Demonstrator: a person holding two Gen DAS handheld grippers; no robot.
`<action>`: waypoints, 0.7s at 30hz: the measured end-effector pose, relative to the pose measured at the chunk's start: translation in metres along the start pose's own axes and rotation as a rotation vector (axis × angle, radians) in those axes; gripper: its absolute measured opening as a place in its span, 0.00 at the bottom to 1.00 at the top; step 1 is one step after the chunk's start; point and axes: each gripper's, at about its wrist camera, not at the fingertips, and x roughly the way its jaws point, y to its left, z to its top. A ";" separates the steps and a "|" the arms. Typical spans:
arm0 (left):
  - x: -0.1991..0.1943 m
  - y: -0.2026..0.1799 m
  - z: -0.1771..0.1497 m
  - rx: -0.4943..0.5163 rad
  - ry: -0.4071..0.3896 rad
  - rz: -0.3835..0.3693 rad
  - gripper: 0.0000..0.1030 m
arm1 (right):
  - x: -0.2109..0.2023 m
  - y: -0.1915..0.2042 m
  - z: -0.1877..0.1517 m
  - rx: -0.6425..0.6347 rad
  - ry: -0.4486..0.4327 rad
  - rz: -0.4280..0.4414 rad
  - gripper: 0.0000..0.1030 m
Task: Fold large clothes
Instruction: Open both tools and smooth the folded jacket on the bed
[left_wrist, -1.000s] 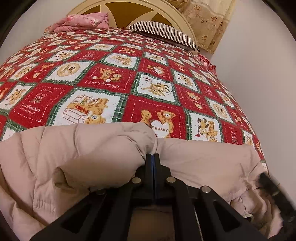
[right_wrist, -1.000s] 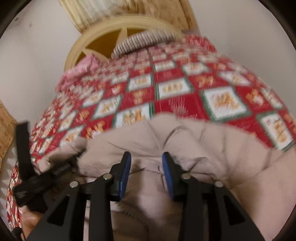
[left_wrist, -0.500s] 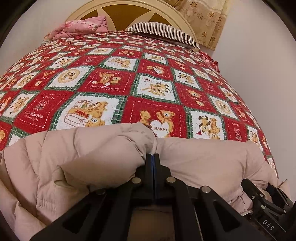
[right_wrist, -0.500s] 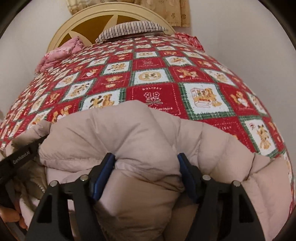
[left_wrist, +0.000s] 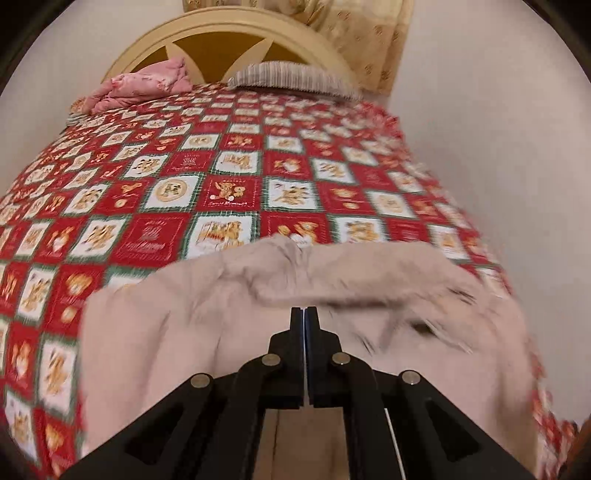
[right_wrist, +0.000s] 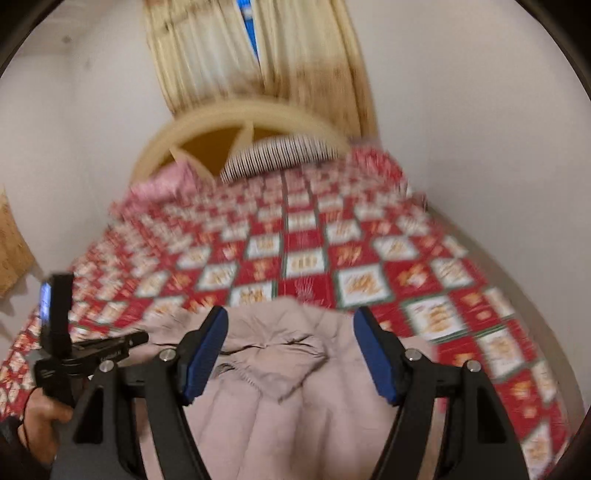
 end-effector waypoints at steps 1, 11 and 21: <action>-0.025 0.004 -0.013 0.006 -0.013 -0.036 0.03 | -0.025 -0.002 0.002 0.000 -0.026 0.001 0.71; -0.183 0.048 -0.141 0.104 -0.130 -0.140 0.03 | -0.313 -0.048 -0.057 -0.024 -0.254 -0.059 0.77; -0.237 0.096 -0.238 0.000 -0.122 -0.112 0.03 | -0.350 -0.074 -0.144 0.021 -0.120 -0.064 0.85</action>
